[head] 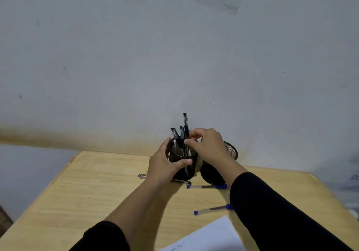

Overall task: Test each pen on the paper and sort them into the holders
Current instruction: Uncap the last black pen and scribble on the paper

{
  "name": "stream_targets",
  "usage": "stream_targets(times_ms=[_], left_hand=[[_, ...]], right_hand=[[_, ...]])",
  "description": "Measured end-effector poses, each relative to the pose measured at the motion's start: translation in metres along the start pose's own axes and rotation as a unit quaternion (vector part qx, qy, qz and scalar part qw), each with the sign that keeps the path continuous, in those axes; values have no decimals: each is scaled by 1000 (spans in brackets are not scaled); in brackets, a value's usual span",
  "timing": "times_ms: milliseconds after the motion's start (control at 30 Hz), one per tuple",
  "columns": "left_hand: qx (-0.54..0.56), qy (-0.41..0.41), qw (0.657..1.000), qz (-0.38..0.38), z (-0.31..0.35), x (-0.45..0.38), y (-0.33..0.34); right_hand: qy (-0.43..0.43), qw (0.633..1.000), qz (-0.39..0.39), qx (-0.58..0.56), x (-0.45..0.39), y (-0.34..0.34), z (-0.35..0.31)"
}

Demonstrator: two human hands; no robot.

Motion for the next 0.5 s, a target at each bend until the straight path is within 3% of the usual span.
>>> stream_targets(times_ms=[300, 500], left_hand=[[-18, 19, 1000, -5, -1, -3, -1], [-139, 21, 990, -14, -5, 12, -23]], right_hand=[[16, 999, -40, 30, 1, 17, 9], [-49, 991, 126, 10, 44, 2, -8]])
Point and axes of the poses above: each hand's wrist, its own x-axis away from the middle knuckle, its own y-axis out of the palm, z = x × y, the point moved 10 cm from there along -x, towards the middle knuckle, and after that the axes turned 6 degrees about -z, right-handed, at the moved point
